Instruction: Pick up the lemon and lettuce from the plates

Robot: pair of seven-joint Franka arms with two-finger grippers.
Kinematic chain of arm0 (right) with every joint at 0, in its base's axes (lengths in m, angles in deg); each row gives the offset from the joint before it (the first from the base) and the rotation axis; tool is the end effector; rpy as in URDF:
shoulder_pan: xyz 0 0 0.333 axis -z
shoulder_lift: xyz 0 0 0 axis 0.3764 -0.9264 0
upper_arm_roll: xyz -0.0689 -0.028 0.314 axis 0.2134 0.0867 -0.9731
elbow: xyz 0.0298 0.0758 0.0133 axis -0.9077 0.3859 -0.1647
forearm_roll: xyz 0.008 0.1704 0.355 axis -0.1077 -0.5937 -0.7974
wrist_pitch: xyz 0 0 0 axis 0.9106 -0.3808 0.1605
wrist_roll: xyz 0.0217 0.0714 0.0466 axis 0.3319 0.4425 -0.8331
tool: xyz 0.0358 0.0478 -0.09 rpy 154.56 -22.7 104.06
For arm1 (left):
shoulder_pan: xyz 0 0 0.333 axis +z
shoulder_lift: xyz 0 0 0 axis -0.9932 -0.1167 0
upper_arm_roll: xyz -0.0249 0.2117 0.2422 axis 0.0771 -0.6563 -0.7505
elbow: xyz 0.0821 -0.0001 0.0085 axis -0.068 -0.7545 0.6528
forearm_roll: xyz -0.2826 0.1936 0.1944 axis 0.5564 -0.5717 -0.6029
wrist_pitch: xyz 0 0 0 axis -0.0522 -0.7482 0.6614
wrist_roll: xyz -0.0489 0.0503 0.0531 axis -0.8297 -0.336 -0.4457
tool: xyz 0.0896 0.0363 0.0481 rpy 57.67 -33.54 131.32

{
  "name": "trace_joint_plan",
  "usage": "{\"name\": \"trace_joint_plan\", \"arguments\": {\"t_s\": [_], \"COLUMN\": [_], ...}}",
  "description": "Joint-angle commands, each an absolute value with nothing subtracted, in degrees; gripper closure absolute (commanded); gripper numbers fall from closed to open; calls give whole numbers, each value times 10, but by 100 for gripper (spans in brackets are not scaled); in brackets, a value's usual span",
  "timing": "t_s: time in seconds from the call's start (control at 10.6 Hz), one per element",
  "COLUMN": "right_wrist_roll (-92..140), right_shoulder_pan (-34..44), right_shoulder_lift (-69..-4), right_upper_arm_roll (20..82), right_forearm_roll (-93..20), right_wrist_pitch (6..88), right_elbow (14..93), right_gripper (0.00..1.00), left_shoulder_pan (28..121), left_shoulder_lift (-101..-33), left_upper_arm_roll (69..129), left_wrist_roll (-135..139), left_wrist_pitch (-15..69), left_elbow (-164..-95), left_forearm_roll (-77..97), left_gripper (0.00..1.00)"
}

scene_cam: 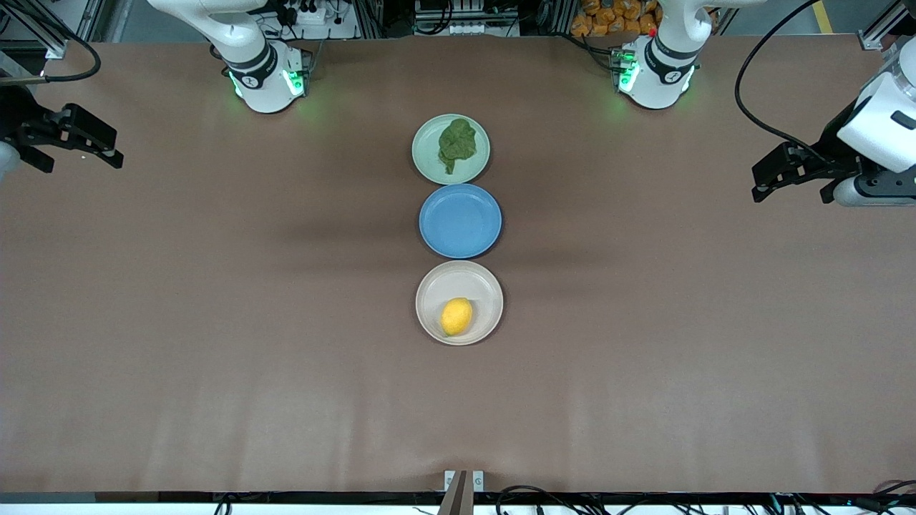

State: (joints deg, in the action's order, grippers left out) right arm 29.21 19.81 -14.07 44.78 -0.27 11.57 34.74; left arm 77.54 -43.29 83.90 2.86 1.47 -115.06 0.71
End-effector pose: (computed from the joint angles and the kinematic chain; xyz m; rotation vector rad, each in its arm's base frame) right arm 0.5396 0.0312 0.6874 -3.1291 -0.0802 0.0235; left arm 0.5635 -0.0842 0.6500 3.1350 -0.0406 0.1069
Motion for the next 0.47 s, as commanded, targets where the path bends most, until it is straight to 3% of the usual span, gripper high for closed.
{"name": "trace_joint_plan", "arguments": {"t_s": [0.0, 0.38], "right_wrist_roll": [284, 288], "right_shoulder_pan": [207, 204], "right_shoulder_lift": [-148, -148], "right_upper_arm_roll": [450, 449], "right_forearm_roll": [-6, -6], "right_wrist_pitch": [93, 94], "right_elbow": [337, 340], "right_gripper": [0, 0], "left_shoulder_pan": [778, 774], "left_shoulder_lift": [-429, -457], "left_upper_arm_roll": [840, 856], "left_wrist_roll": [9, 17], "left_wrist_pitch": [5, 5], "left_elbow": [-1149, -1147], "left_forearm_roll": [14, 14], "left_gripper": [0, 0]}}
